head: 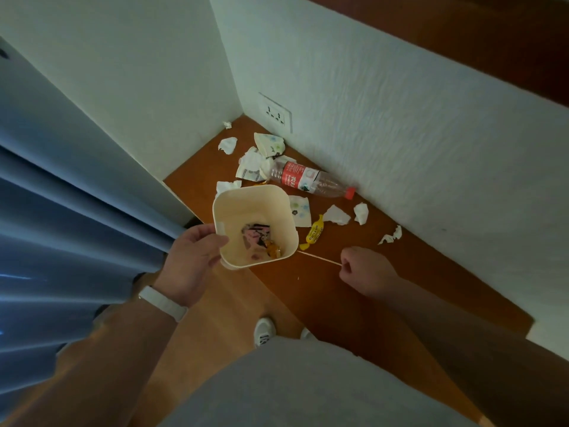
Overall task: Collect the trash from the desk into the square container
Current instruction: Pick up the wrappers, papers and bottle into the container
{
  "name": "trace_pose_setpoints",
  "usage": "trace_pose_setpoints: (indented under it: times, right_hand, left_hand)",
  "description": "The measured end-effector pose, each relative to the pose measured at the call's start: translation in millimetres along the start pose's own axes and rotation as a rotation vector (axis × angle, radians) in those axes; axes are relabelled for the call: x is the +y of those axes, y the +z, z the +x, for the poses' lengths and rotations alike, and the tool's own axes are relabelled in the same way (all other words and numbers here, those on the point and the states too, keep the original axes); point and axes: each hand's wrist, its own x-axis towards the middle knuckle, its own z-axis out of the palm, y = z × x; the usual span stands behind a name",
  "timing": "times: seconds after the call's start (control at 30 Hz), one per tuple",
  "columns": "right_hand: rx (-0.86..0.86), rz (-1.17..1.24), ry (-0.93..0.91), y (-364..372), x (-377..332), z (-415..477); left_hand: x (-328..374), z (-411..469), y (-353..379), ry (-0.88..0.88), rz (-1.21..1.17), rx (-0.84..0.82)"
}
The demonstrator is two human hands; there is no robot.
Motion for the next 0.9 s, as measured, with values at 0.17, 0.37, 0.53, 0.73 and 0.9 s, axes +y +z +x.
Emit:
trace_pose_setpoints:
  times: [0.17, 0.37, 0.53, 0.73, 0.9]
  right_hand:
    - [0.175, 0.237, 0.103, -39.5, -16.9, -24.0]
    - [0.381, 0.408, 0.052, -93.0, -49.9, -51.8]
    - [0.364, 0.395, -0.049, -104.5, -77.8, -51.7]
    - [0.356, 0.225, -0.077, -98.8, -95.4, -19.3]
    - [0.335, 0.137, -0.116, -94.2, -103.1, 9.4]
  left_hand:
    - [4.5, 3.2, -1.8, 0.006, -0.002, -0.025]
    - [9.1, 9.1, 2.2, -0.014, 0.001, -0.042]
    - [10.5, 11.0, 5.0, -0.021, 0.015, -0.08]
    - [10.7, 6.3, 3.7, -0.026, 0.036, -0.118]
    - [7.5, 4.9, 3.2, -0.047, 0.052, -0.118]
